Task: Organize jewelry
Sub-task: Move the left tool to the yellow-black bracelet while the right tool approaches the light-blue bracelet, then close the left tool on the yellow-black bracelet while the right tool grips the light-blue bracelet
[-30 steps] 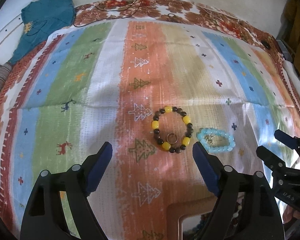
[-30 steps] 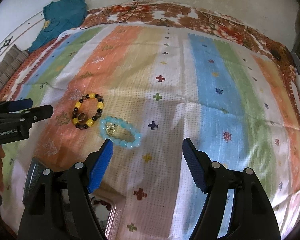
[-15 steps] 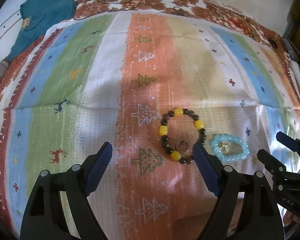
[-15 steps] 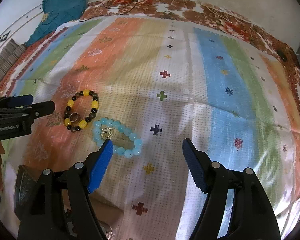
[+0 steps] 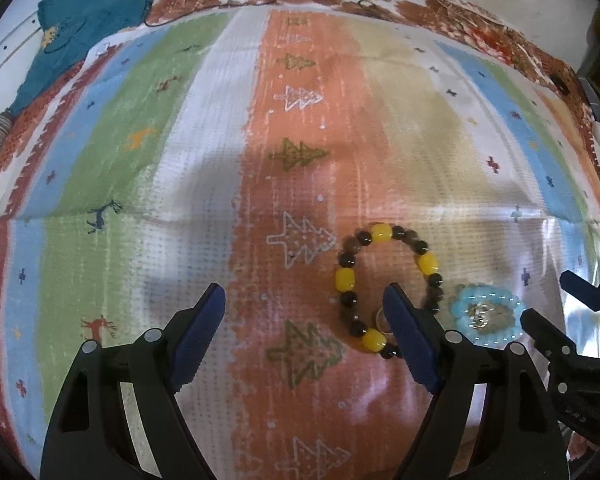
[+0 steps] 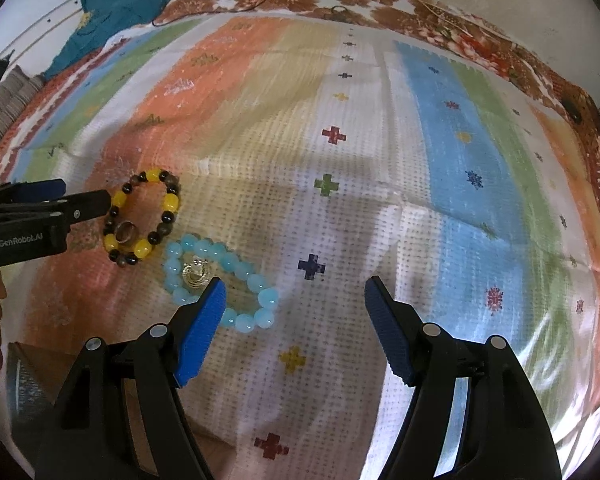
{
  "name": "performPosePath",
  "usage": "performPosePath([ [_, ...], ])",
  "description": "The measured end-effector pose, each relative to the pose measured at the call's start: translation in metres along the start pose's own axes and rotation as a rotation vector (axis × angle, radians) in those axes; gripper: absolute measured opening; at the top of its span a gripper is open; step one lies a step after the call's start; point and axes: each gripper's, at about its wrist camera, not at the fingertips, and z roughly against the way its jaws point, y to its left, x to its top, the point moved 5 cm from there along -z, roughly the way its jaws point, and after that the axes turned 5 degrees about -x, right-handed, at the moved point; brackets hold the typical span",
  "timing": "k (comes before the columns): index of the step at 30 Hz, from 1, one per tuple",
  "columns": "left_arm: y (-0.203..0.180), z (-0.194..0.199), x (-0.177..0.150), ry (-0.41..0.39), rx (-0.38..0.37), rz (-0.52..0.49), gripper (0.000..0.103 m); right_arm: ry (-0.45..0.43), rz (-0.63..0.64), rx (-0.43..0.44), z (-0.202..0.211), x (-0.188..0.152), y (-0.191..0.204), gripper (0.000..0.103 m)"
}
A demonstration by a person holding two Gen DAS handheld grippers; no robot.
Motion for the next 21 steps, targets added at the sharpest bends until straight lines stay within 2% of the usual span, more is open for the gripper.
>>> performPosePath([
  [7, 0.000, -0.009, 0.000, 0.010, 0.003, -0.017, 0.067, 0.026, 0.013, -0.019, -0.013, -0.001, 0.001, 0.071],
  [8, -0.001, -0.010, 0.000, 0.011, 0.002, -0.022, 0.066, 0.024, 0.007, -0.032, -0.014, -0.001, -0.001, 0.069],
  [10, -0.003, -0.012, 0.000, 0.015, 0.002, -0.042, 0.058, 0.037, -0.011, -0.024, -0.017, 0.000, -0.002, 0.065],
  [12, -0.004, -0.015, -0.001, 0.019, 0.011, -0.065, 0.057, 0.057, 0.012, -0.021, -0.020, -0.002, 0.004, 0.061],
  [15, -0.005, -0.018, -0.002, 0.020, 0.020, -0.091, 0.056, 0.044, 0.057, -0.023, -0.019, -0.003, 0.011, 0.052],
  [17, -0.005, -0.018, -0.003, 0.019, 0.021, -0.099, 0.050, 0.043, 0.055, -0.010, -0.019, -0.003, 0.011, 0.041],
  [19, -0.003, -0.018, -0.003, 0.019, 0.027, -0.099, 0.037, 0.040, 0.061, -0.004, -0.018, -0.003, 0.012, 0.030],
  [21, -0.001, -0.018, -0.003, 0.017, 0.032, -0.102, 0.030, 0.038, 0.062, 0.002, -0.018, -0.003, 0.012, 0.022],
])
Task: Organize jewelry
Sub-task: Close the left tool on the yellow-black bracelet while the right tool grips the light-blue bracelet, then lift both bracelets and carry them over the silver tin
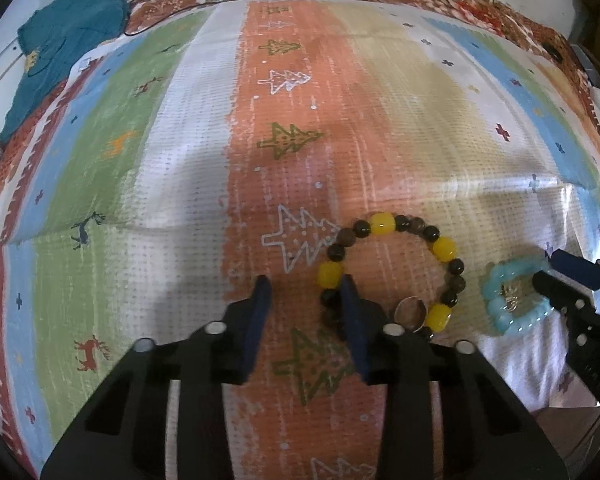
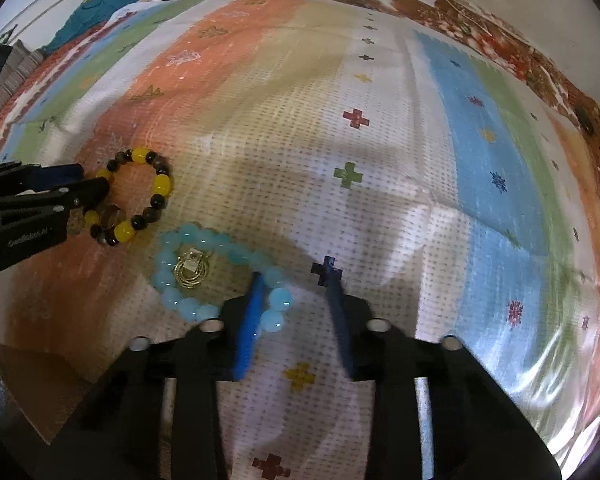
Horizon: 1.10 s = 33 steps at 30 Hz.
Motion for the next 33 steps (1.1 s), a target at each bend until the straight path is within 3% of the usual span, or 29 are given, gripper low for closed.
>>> performPosePath([
  [2, 0.001, 0.000, -0.001, -0.002, 0.006, -0.014, 0.023, -0.003, 0.010, -0.001, 0.000, 0.000, 0.002, 0.014],
  [5, 0.004, 0.001, -0.001, 0.001, 0.001, -0.008, 0.010, -0.016, 0.014, -0.022, 0.002, 0.001, 0.001, 0.012],
  [17, -0.014, 0.024, 0.009, -0.014, -0.059, 0.012, 0.010, -0.100, -0.004, -0.051, 0.026, 0.015, -0.012, 0.012],
  [33, -0.040, 0.062, 0.021, -0.059, -0.126, -0.010, 0.010, -0.193, -0.035, 0.001, 0.069, 0.029, -0.007, 0.012],
])
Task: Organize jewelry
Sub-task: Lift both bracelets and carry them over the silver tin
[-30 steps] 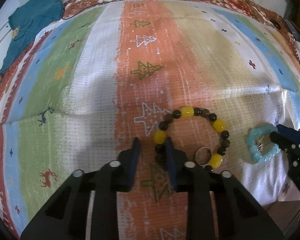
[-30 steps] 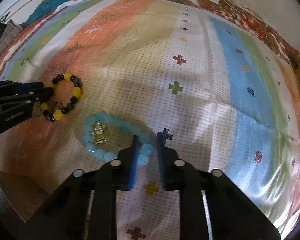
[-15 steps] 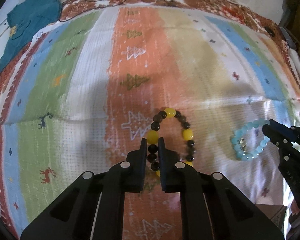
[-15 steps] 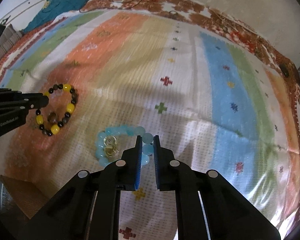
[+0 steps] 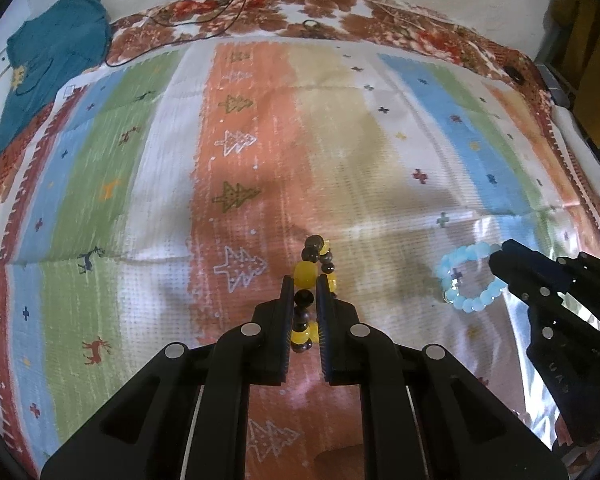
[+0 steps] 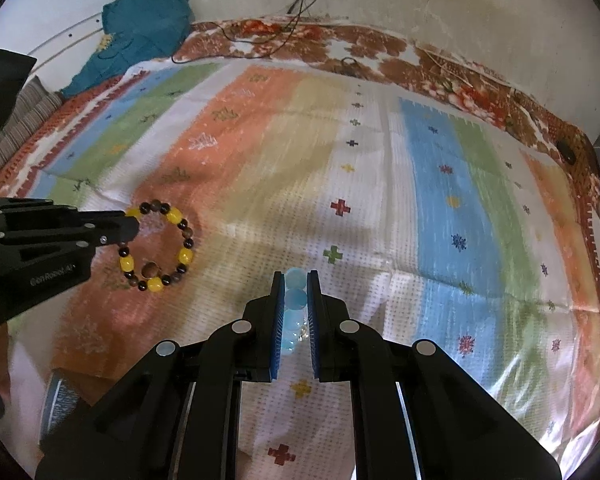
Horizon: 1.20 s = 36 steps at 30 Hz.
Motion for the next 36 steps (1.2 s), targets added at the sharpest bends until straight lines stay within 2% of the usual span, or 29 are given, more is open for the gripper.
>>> performPosePath([
  [13, -0.012, 0.026, -0.001, -0.023, 0.001, -0.028, 0.010, -0.018, -0.028, 0.011, 0.018, -0.004, -0.004, 0.012],
  [31, -0.024, 0.074, -0.018, -0.063, -0.024, -0.018, 0.010, -0.065, -0.053, 0.016, 0.061, -0.013, -0.006, 0.012],
  [36, -0.030, 0.084, -0.023, -0.073, -0.012, -0.046, 0.011, -0.073, -0.051, 0.028, 0.071, -0.016, -0.004, 0.012],
])
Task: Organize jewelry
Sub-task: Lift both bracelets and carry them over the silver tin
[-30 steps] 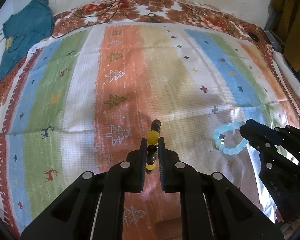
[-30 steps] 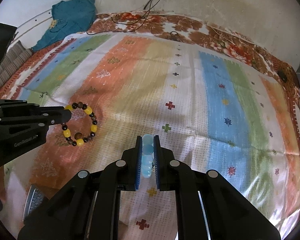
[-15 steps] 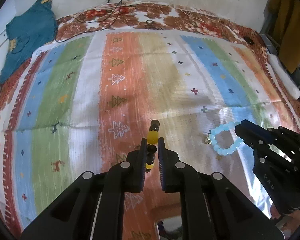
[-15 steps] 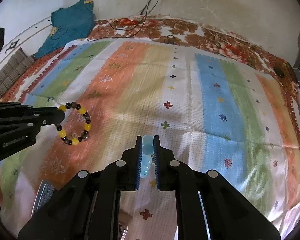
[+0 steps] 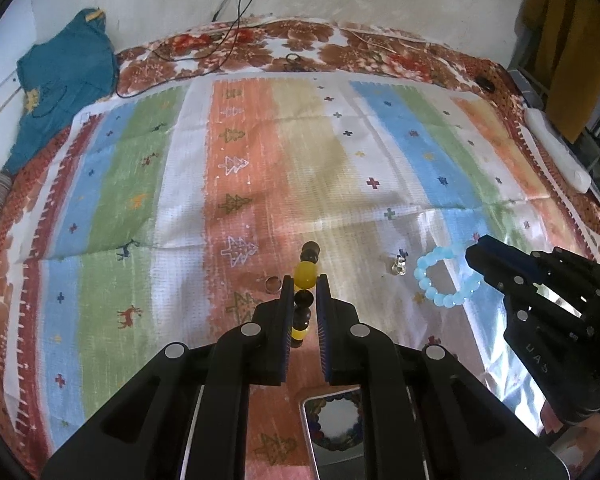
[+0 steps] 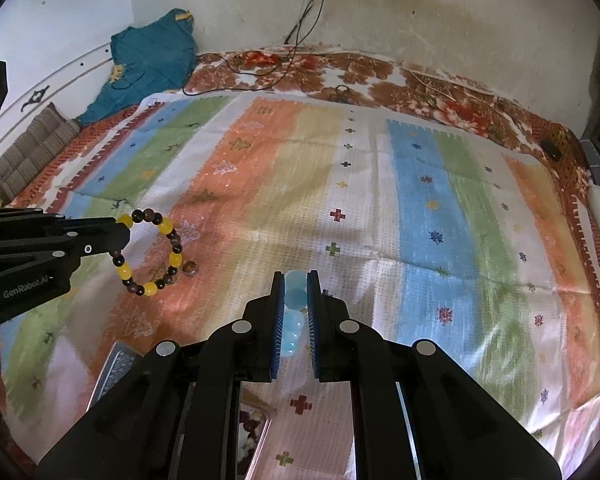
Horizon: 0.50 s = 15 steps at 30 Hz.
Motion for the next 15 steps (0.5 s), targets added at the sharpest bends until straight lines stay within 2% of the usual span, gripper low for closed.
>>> performPosePath([
  [15, -0.019, 0.026, -0.015, -0.025, -0.045, -0.026, 0.011, -0.021, 0.023, 0.023, 0.024, -0.011, 0.003, 0.012],
])
